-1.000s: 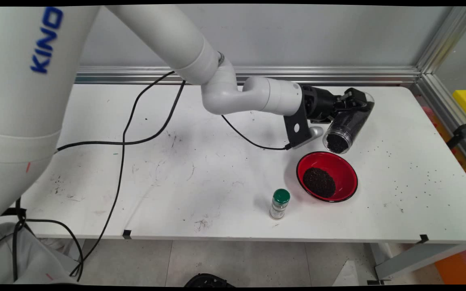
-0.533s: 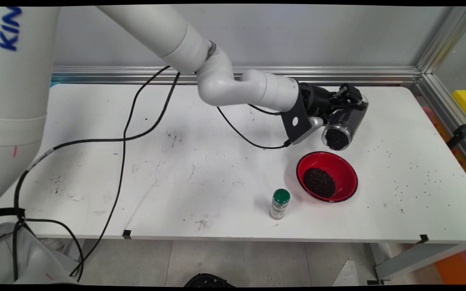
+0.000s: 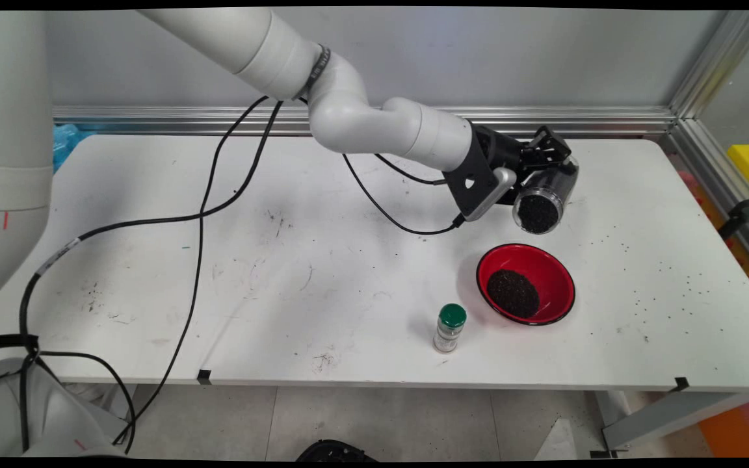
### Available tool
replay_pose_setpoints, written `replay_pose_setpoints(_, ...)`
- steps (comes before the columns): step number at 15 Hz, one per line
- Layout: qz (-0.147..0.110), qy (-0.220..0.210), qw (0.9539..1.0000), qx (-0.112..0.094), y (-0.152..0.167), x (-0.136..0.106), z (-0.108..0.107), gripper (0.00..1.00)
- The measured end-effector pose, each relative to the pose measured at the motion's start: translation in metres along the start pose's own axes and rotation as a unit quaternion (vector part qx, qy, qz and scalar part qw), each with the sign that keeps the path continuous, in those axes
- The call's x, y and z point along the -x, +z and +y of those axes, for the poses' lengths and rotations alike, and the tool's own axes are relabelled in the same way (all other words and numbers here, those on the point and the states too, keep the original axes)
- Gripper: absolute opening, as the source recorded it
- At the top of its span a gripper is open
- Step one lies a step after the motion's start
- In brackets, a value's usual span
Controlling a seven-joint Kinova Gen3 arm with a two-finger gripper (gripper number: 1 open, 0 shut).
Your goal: Pour the black seasoning powder in the red bowl
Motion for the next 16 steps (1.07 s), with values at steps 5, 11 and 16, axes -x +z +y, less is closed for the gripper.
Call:
replay_pose_setpoints(5,0.009,-0.050,0.9985,0.020,-0.007,0.004,-0.003,0.00)
replay_pose_setpoints(11,0.017,-0.110,0.9927,0.048,-0.014,0.006,-0.006,0.00)
replay_pose_setpoints(16,0.016,-0.152,0.9862,0.065,-0.020,0.010,-0.009,0.00)
